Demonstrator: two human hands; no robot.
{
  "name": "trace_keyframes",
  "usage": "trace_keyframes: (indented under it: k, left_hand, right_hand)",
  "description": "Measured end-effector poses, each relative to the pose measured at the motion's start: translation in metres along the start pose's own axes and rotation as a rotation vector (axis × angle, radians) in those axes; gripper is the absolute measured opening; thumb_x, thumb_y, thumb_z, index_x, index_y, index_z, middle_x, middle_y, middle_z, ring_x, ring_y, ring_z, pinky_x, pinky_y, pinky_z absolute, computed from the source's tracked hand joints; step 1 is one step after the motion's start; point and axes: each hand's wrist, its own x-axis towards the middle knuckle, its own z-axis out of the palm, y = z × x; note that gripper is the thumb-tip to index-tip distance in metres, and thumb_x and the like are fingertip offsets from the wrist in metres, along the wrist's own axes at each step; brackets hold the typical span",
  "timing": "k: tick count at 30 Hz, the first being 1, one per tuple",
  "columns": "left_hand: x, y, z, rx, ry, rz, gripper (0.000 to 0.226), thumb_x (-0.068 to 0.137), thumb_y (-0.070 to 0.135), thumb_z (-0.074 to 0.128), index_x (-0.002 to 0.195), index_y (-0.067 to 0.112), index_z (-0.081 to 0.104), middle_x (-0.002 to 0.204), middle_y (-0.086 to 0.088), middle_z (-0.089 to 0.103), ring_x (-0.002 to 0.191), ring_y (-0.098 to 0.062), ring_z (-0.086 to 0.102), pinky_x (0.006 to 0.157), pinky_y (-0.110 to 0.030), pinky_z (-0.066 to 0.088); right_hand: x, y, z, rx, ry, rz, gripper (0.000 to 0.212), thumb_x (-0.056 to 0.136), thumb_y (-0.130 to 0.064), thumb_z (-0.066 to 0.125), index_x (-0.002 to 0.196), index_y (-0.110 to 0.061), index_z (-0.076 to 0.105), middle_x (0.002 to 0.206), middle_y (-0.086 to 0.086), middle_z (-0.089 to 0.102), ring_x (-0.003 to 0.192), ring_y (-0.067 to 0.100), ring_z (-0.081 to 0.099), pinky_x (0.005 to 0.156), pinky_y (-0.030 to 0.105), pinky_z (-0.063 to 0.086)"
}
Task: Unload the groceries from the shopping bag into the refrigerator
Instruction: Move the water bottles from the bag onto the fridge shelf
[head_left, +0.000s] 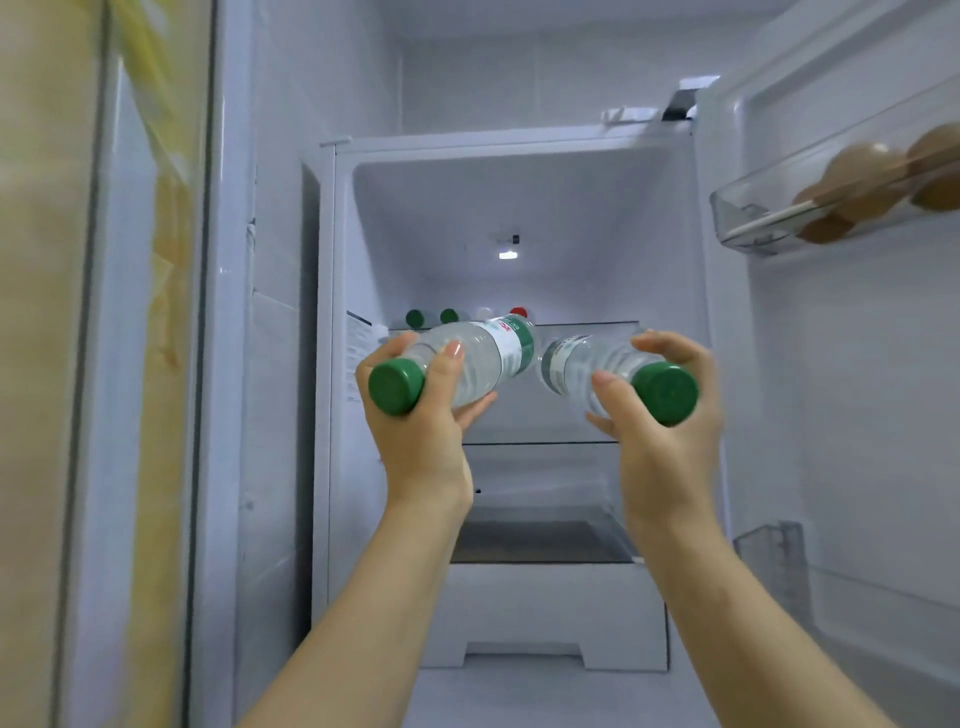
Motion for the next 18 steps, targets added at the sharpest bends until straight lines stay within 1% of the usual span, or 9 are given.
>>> trace_keyframes:
  k: [3, 7, 8, 10, 12, 13, 15, 18]
  left_hand:
    - [0.023, -0.022, 0.013, -0.027, 0.0, 0.034, 0.026, 0.085, 0.002, 0.062, 0.094, 0.023, 0.05, 0.121, -0.004, 0.047, 0.108, -0.022, 0.054, 0.073, -0.05, 0.057]
    - [0.05, -0.048, 0.03, -0.031, -0.003, 0.026, 0.025, 0.085, 0.004, 0.062, 0.094, 0.023, 0.049, 0.108, 0.001, 0.048, 0.096, -0.012, 0.054, 0.075, -0.051, 0.057]
    - [0.058, -0.054, 0.032, -0.045, 0.011, 0.003, 0.024, 0.086, 0.004, 0.062, 0.095, 0.023, 0.05, 0.108, 0.002, 0.047, 0.097, -0.013, 0.054, 0.076, -0.052, 0.056]
    - [0.079, -0.063, 0.037, -0.115, 0.043, -0.077, 0.024, 0.086, 0.006, 0.062, 0.104, 0.017, 0.051, 0.11, -0.001, 0.047, 0.108, -0.021, 0.052, 0.075, -0.057, 0.055]
    - [0.1, -0.071, 0.042, -0.157, 0.046, -0.141, 0.033, 0.086, 0.007, 0.062, 0.117, 0.009, 0.05, 0.109, -0.001, 0.047, 0.12, -0.027, 0.048, 0.071, -0.058, 0.055]
    - [0.109, -0.076, 0.044, -0.155, 0.037, -0.152, 0.033, 0.086, 0.008, 0.062, 0.117, 0.008, 0.05, 0.105, 0.0, 0.048, 0.122, -0.028, 0.046, 0.068, -0.057, 0.056]
    - [0.125, -0.085, 0.049, -0.141, 0.009, -0.156, 0.028, 0.085, 0.009, 0.063, 0.11, 0.012, 0.049, 0.099, 0.002, 0.05, 0.122, -0.029, 0.047, 0.065, -0.054, 0.057]
    - [0.145, -0.1, 0.055, -0.129, -0.025, -0.153, 0.029, 0.084, 0.01, 0.065, 0.108, 0.014, 0.048, 0.105, -0.001, 0.049, 0.118, -0.03, 0.049, 0.066, -0.054, 0.057]
  right_hand:
    - [0.023, 0.023, 0.006, 0.035, 0.021, -0.035, 0.027, 0.068, -0.017, 0.066, 0.088, -0.03, 0.053, 0.074, -0.031, 0.054, 0.064, -0.001, 0.051, 0.074, 0.053, 0.052]
    - [0.049, 0.053, 0.012, 0.046, 0.057, -0.053, 0.027, 0.068, -0.02, 0.067, 0.087, -0.033, 0.054, 0.076, -0.032, 0.054, 0.069, -0.002, 0.054, 0.077, 0.052, 0.053]
    - [0.056, 0.06, 0.012, 0.045, 0.066, -0.058, 0.027, 0.068, -0.021, 0.067, 0.087, -0.033, 0.054, 0.076, -0.032, 0.054, 0.069, -0.002, 0.054, 0.077, 0.052, 0.053]
    - [0.072, 0.074, 0.011, 0.048, 0.092, -0.073, 0.026, 0.067, -0.023, 0.067, 0.087, -0.034, 0.054, 0.076, -0.032, 0.055, 0.071, -0.001, 0.055, 0.076, 0.054, 0.053]
    - [0.087, 0.086, 0.011, 0.066, 0.121, -0.081, 0.026, 0.067, -0.021, 0.066, 0.086, -0.034, 0.053, 0.073, -0.032, 0.054, 0.07, -0.001, 0.055, 0.075, 0.055, 0.052]
    - [0.093, 0.092, 0.012, 0.069, 0.131, -0.087, 0.025, 0.068, -0.02, 0.065, 0.085, -0.034, 0.053, 0.072, -0.032, 0.054, 0.069, -0.002, 0.055, 0.075, 0.055, 0.053]
    - [0.104, 0.101, 0.017, 0.068, 0.141, -0.101, 0.026, 0.067, -0.02, 0.066, 0.085, -0.033, 0.053, 0.071, -0.032, 0.055, 0.068, -0.002, 0.056, 0.074, 0.055, 0.053]
    - [0.12, 0.116, 0.024, 0.056, 0.142, -0.132, 0.025, 0.067, -0.02, 0.066, 0.085, -0.033, 0.053, 0.071, -0.031, 0.055, 0.067, -0.004, 0.055, 0.075, 0.054, 0.054]
